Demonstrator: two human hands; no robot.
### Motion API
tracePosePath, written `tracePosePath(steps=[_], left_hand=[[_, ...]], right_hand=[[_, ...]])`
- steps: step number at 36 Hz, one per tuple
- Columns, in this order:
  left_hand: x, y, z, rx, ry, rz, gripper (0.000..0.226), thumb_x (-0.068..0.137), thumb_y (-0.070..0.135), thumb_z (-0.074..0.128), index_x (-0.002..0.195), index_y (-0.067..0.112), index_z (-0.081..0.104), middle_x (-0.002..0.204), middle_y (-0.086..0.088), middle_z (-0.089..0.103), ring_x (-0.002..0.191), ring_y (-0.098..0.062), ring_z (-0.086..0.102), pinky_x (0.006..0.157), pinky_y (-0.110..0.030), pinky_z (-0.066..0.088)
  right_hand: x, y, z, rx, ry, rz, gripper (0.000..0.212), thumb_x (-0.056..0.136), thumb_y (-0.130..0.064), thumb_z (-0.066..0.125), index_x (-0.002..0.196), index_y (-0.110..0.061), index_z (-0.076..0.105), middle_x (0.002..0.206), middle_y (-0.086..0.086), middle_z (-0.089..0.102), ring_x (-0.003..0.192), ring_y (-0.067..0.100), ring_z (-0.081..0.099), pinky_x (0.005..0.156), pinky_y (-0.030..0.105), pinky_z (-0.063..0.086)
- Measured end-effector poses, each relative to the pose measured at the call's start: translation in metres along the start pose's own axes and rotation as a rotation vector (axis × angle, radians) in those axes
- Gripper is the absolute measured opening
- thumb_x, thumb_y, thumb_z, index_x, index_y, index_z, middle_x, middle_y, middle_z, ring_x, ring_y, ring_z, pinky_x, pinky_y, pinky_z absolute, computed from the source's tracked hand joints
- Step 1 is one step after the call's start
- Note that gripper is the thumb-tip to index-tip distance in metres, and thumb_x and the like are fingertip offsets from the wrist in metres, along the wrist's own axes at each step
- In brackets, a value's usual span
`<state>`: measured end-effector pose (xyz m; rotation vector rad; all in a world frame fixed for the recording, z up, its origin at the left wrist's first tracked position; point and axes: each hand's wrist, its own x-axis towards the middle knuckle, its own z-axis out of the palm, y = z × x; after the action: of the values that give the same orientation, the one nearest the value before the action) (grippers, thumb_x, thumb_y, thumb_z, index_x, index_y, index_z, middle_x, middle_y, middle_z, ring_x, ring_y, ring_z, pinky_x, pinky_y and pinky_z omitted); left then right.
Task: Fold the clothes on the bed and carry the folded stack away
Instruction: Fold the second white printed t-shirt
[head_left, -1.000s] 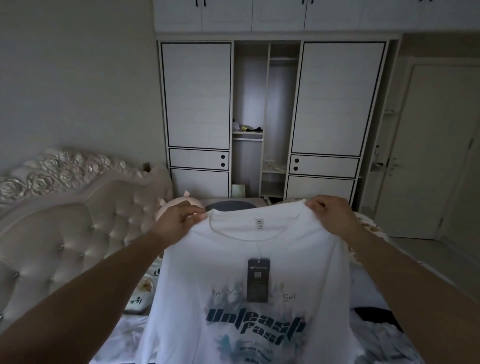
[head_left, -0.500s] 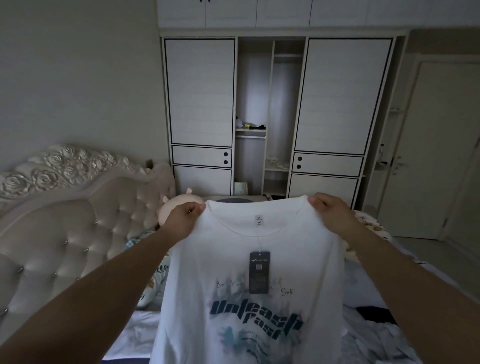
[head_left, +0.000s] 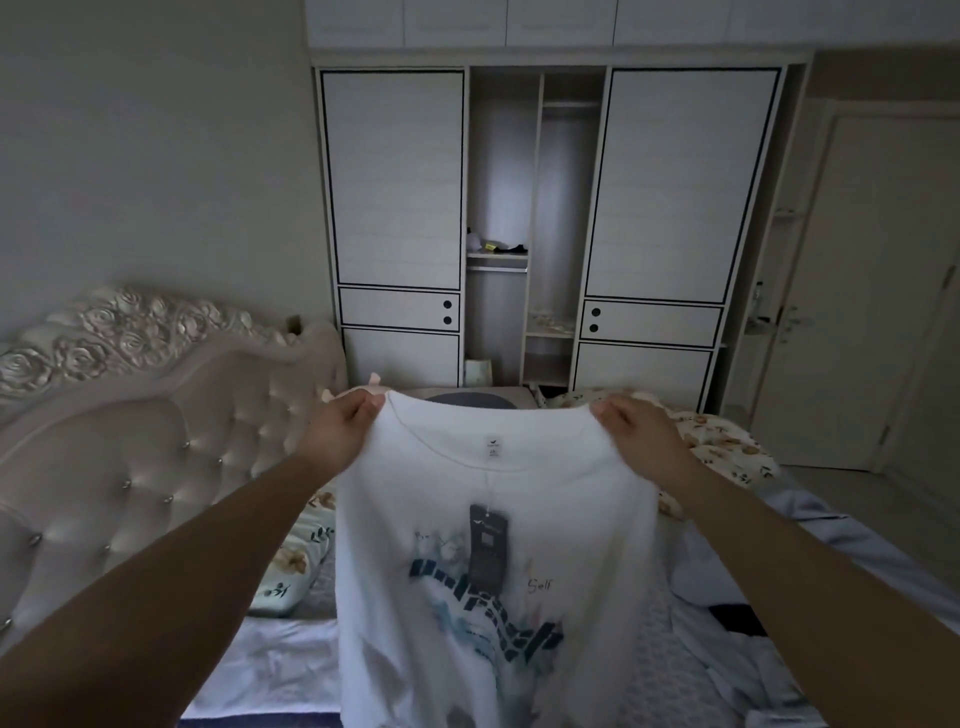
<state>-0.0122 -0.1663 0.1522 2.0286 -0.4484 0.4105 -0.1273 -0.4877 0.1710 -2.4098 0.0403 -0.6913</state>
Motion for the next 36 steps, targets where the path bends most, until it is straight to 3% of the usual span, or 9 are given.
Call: tracePosePath(steps=[3, 6, 11, 18, 23, 27, 29, 32, 36], left_hand=[[0.005, -0.007, -0.011, 0.023, -0.045, -0.008, 0.03, 0.098, 0.025, 0.05, 0.072, 0.011, 0.057, 0.082, -0.018, 0.064, 0.083, -0.029, 0.057, 0.066, -0.028, 0.034], [0.012, -0.006, -0.022, 0.065, -0.137, 0.019, 0.034, 0.093, 0.032, 0.058, 0.07, 0.008, 0.06, 0.071, -0.01, 0.06, 0.071, -0.018, 0.053, 0.065, -0.027, 0.037], [0.014, 0.011, -0.042, 0.309, -0.336, 0.076, 0.018, 0.072, 0.04, 0.079, 0.063, 0.029, 0.068, 0.059, 0.016, 0.062, 0.056, 0.004, 0.056, 0.052, -0.009, 0.037], [-0.018, -0.02, 0.003, 0.911, -0.319, -0.009, 0.039, 0.099, 0.042, 0.04, 0.125, 0.02, 0.061, 0.13, -0.005, 0.055, 0.121, -0.022, 0.05, 0.099, -0.028, 0.038], [-0.08, -0.044, 0.038, 0.835, -0.294, -0.401, 0.025, 0.097, 0.027, 0.049, 0.118, 0.017, 0.06, 0.117, -0.008, 0.063, 0.109, -0.027, 0.06, 0.094, -0.035, 0.046], [-0.135, -0.027, 0.069, 0.099, -0.237, -0.769, 0.009, 0.101, 0.012, 0.043, 0.102, 0.006, 0.05, 0.067, -0.013, 0.065, 0.043, -0.016, 0.063, 0.042, -0.027, 0.053], [-0.147, -0.017, 0.077, 0.068, -0.116, -0.782, 0.015, 0.1, 0.008, 0.044, 0.106, 0.004, 0.057, 0.077, -0.007, 0.071, 0.054, -0.012, 0.066, 0.045, -0.022, 0.053], [-0.156, 0.003, 0.077, 0.148, 0.115, -0.626, 0.024, 0.1, 0.02, 0.044, 0.102, 0.015, 0.067, 0.109, -0.009, 0.067, 0.101, -0.025, 0.063, 0.081, -0.028, 0.046], [-0.171, 0.032, 0.054, 0.173, 0.383, -0.283, 0.036, 0.099, 0.024, 0.041, 0.074, 0.014, 0.065, 0.072, -0.004, 0.066, 0.077, -0.03, 0.062, 0.065, -0.032, 0.039]], right_hand=[[-0.006, -0.003, -0.008, -0.058, -0.233, -0.015, 0.02, 0.081, -0.045, 0.068, 0.073, -0.035, 0.053, 0.073, -0.016, 0.054, 0.065, 0.002, 0.05, 0.051, 0.013, 0.031], [-0.005, 0.006, -0.017, -0.232, -0.407, 0.005, 0.024, 0.072, -0.041, 0.078, 0.083, -0.023, 0.067, 0.08, -0.007, 0.064, 0.072, 0.01, 0.057, 0.056, 0.017, 0.037], [0.004, 0.023, -0.045, -0.582, -0.122, 0.037, 0.029, 0.094, -0.03, 0.055, 0.111, -0.01, 0.066, 0.112, 0.011, 0.065, 0.099, 0.024, 0.058, 0.076, 0.028, 0.038], [-0.039, 0.048, -0.007, -0.994, -0.201, 0.266, 0.032, 0.099, -0.019, 0.034, 0.121, -0.019, 0.059, 0.12, 0.0, 0.061, 0.108, 0.018, 0.06, 0.087, 0.027, 0.046], [-0.087, 0.061, 0.02, -0.096, -0.155, 0.869, 0.024, 0.098, -0.01, 0.039, 0.086, 0.0, 0.056, 0.077, 0.013, 0.059, 0.066, 0.023, 0.058, 0.054, 0.025, 0.043], [-0.111, 0.056, 0.03, 0.754, 0.052, 1.297, 0.025, 0.1, -0.006, 0.04, 0.08, 0.001, 0.053, 0.067, 0.011, 0.052, 0.053, 0.015, 0.042, 0.029, 0.015, 0.038], [-0.119, 0.052, 0.028, 0.916, 0.175, 1.253, 0.019, 0.101, -0.009, 0.04, 0.107, -0.003, 0.056, 0.076, 0.01, 0.055, 0.056, 0.014, 0.046, 0.028, 0.017, 0.04], [-0.13, 0.049, 0.016, 0.839, 0.316, 1.013, 0.031, 0.102, -0.013, 0.036, 0.126, -0.007, 0.055, 0.069, 0.007, 0.053, 0.054, 0.017, 0.047, 0.033, 0.017, 0.041], [-0.154, 0.048, -0.019, 0.181, 0.386, 0.368, 0.028, 0.099, -0.017, 0.043, 0.081, -0.006, 0.062, 0.056, -0.003, 0.055, 0.056, 0.017, 0.052, 0.058, 0.028, 0.039]])
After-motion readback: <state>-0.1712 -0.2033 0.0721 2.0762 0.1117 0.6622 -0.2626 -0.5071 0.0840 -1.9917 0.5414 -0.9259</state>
